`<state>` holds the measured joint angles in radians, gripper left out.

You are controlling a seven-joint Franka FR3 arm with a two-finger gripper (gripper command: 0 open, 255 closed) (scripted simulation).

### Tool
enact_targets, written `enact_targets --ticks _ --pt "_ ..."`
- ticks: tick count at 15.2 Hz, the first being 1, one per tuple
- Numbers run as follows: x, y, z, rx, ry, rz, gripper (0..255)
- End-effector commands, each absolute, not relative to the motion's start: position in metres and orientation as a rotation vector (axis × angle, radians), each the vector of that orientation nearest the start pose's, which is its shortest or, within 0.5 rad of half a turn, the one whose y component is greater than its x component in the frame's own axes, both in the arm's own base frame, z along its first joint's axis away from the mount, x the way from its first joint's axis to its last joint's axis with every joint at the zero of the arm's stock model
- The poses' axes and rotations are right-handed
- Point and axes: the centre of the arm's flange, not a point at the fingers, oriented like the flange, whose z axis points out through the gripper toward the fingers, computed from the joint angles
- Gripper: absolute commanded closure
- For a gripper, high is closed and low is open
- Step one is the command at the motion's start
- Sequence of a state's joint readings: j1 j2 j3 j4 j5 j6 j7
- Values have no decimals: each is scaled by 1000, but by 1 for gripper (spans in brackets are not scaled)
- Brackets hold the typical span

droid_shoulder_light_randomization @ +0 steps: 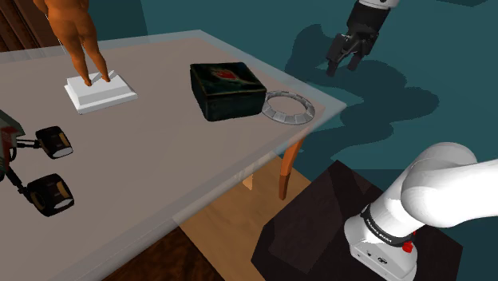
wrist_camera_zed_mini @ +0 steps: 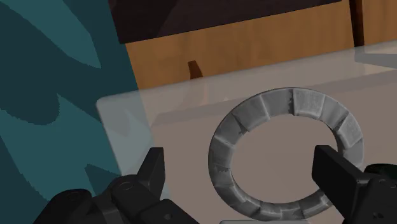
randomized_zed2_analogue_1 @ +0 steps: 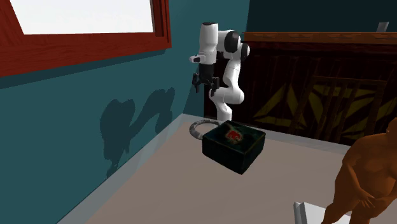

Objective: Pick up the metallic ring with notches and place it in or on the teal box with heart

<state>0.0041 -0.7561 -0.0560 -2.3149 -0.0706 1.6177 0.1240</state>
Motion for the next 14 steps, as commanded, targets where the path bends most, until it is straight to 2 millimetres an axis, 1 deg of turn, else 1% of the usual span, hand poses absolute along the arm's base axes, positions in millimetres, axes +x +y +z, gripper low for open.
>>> enact_targets --ticks 1,8,14 --pt "320 -29 604 -3160 254 -94 0" --pt "355 34 555 -3158 -34 -172 0" --pt "377 92 513 -3135 -280 -236 0"
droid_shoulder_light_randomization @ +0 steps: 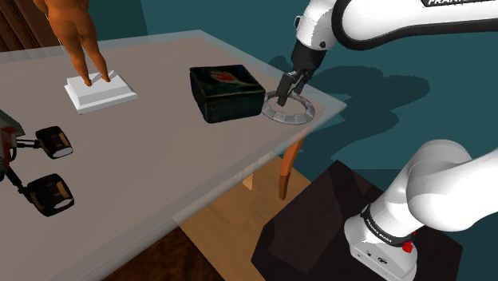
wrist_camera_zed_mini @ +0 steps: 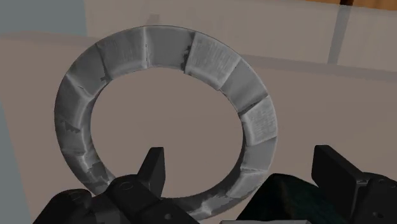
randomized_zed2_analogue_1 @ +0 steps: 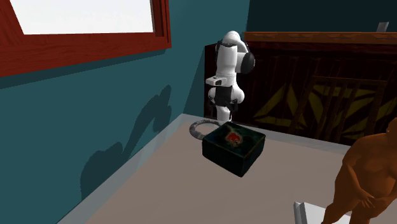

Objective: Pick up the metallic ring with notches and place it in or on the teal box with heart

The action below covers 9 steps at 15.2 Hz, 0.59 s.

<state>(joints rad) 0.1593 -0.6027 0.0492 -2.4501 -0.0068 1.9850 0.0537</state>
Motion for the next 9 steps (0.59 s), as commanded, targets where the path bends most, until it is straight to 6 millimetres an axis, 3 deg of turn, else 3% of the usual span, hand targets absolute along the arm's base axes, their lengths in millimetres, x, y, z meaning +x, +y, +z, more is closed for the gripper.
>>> enact_targets --ticks 1,9 --pt "380 102 506 -3129 -321 -247 0" --pt "387 106 464 -3127 -335 -251 0"
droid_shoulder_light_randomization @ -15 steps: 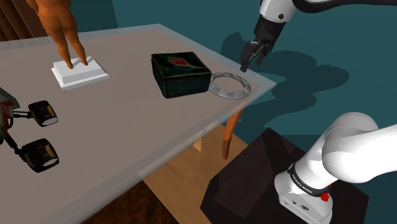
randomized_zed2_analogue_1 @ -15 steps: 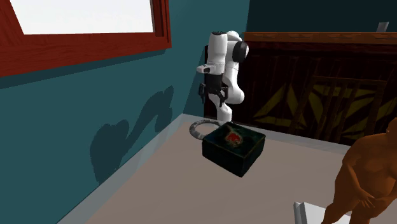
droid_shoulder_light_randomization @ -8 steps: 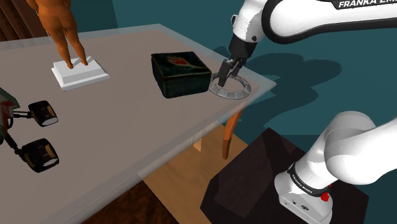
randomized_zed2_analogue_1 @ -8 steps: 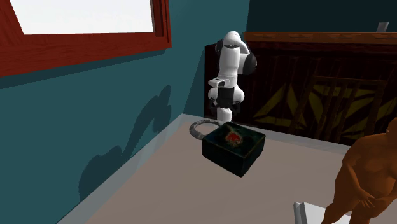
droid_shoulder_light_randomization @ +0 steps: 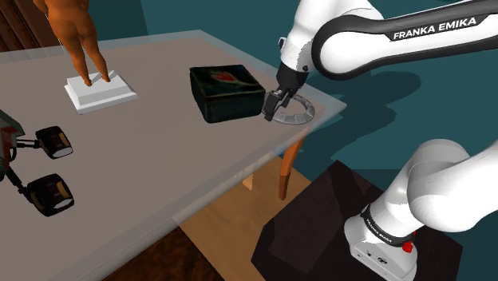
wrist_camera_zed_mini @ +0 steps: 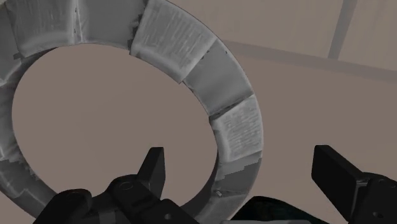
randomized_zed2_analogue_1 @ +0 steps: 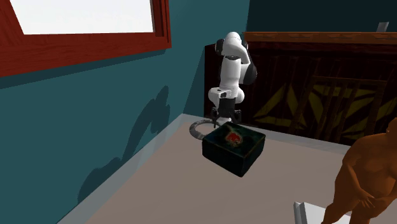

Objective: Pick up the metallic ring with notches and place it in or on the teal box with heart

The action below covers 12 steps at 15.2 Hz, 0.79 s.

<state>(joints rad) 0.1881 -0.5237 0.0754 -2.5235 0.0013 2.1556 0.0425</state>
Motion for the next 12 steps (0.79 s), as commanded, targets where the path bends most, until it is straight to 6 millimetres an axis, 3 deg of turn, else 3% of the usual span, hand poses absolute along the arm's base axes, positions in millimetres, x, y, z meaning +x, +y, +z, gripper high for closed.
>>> enact_targets --ticks 1,8,9,12 --pt "387 106 464 -3127 -335 -251 0" --pt "387 106 464 -3127 -335 -251 0" --pt "387 106 464 -3127 -335 -251 255" --pt "387 106 464 -3127 -335 -251 255"
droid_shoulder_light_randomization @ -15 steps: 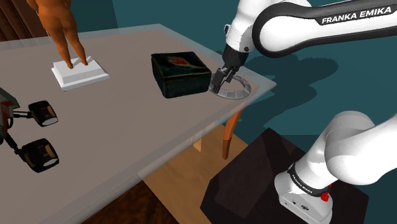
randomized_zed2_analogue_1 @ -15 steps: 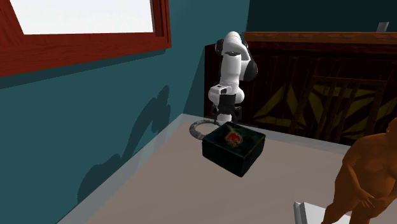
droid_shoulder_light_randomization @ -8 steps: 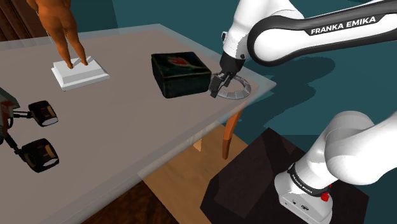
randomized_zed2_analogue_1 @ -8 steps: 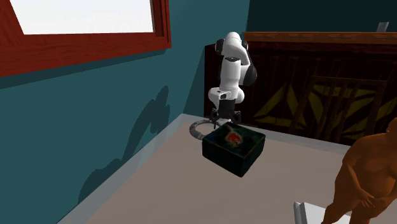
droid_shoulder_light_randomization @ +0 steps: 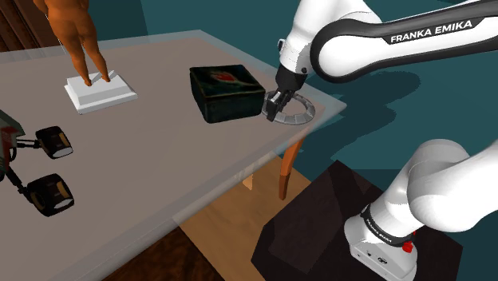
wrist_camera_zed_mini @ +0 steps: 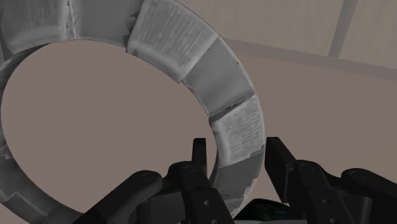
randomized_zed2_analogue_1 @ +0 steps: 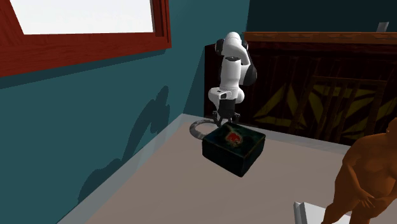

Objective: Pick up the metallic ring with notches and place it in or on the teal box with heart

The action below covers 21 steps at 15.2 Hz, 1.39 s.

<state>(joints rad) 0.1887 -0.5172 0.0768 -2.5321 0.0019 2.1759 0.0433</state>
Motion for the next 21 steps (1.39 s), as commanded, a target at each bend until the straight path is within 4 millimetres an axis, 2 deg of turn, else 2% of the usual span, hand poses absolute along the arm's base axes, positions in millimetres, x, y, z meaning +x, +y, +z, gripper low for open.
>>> enact_targets --ticks 1,6,21 --pt "388 106 464 -3127 -335 -251 255" --pt "387 106 464 -3127 -335 -251 255" --pt "387 106 543 -3127 -335 -251 255"
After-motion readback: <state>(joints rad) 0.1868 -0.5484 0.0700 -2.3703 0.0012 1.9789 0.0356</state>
